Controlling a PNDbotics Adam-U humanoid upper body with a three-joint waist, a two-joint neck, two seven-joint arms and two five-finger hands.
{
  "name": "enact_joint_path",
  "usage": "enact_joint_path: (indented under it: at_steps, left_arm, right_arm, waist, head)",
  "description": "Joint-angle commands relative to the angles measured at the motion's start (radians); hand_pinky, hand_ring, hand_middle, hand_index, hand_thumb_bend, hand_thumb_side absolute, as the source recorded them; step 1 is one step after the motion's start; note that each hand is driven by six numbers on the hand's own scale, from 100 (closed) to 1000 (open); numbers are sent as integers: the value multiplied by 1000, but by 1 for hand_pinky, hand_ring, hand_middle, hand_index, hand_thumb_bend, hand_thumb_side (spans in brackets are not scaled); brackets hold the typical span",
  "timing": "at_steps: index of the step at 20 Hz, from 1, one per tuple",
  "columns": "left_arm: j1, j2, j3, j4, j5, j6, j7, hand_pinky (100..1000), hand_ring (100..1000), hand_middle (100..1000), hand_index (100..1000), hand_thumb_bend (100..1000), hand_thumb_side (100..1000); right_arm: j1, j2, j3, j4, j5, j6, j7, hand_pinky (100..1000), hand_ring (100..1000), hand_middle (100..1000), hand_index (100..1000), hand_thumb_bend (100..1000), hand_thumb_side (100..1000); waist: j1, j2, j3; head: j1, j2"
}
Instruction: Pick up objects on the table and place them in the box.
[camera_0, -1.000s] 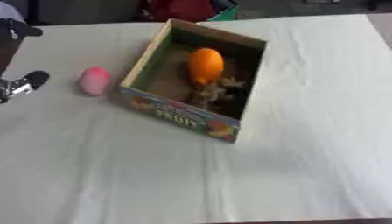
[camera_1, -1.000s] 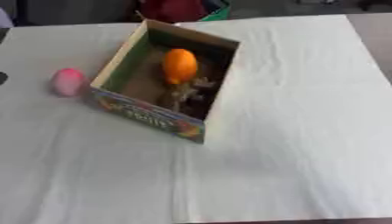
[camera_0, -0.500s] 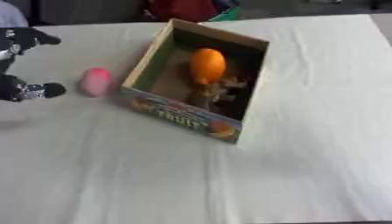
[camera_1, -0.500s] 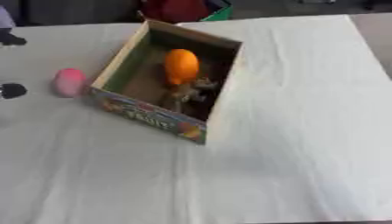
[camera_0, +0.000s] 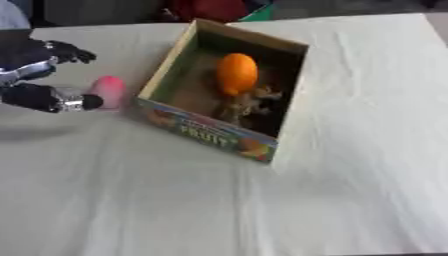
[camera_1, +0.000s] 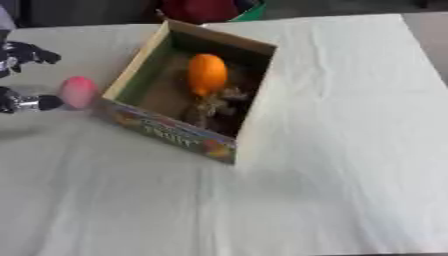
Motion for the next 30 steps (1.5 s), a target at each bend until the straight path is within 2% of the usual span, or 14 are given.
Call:
enact_joint_path:
  at_steps: [1,9,15,16,21,23,25,30]
  left_arm:
    - [-24,7,-3,7,-12,8,-1,677,868,836,972,568,1000]
    - [-39,-17,-12,57,-100,36,32,655,861,823,944,503,999]
    - [-43,-28,-17,87,-142,26,38,650,857,817,932,495,986]
    - [-43,-29,-17,90,-146,26,39,625,839,796,908,430,936]
    - [-44,-37,-19,107,-191,36,51,612,829,782,896,385,871]
    - [-44,-39,-18,115,-203,39,55,601,819,770,883,334,818]
    - [-46,-43,-15,125,-209,46,63,585,804,752,864,238,759]
    - [-54,-53,-19,140,-252,75,118,562,791,742,859,158,630]
  right_arm:
    - [-11,-14,-9,-19,-6,9,2,739,1000,626,820,100,791]
    - [-17,1,-9,-19,-12,18,11,740,1000,623,818,100,794]
    - [-16,7,-10,-19,-14,22,17,740,1000,622,818,100,801]
    - [-16,10,-9,-19,-15,24,19,739,1000,619,816,100,808]
    - [-19,21,-8,-19,-20,32,30,739,1000,617,815,100,813]
    - [-18,22,-9,-19,-21,34,32,739,1000,615,814,100,817]
    - [-18,25,-10,-19,-23,37,34,740,1000,615,814,100,819]
    - [-19,34,-7,-19,-27,37,51,746,1000,617,816,100,818]
  waist:
    - [-2,-16,-2]
    - [-6,-11,-13]
    - [-7,-8,-13]
    - [-6,-6,-13]
    - [-5,0,-15]
    - [-4,2,-15]
    - [-3,3,-15]
    - [-3,9,-20]
  head:
    - [-5,-12]
    - [-2,-24]
    - [1,-26]
    - [2,-26]
    - [6,-26]
    - [6,-28]
    - [6,-30]
    - [11,-38]
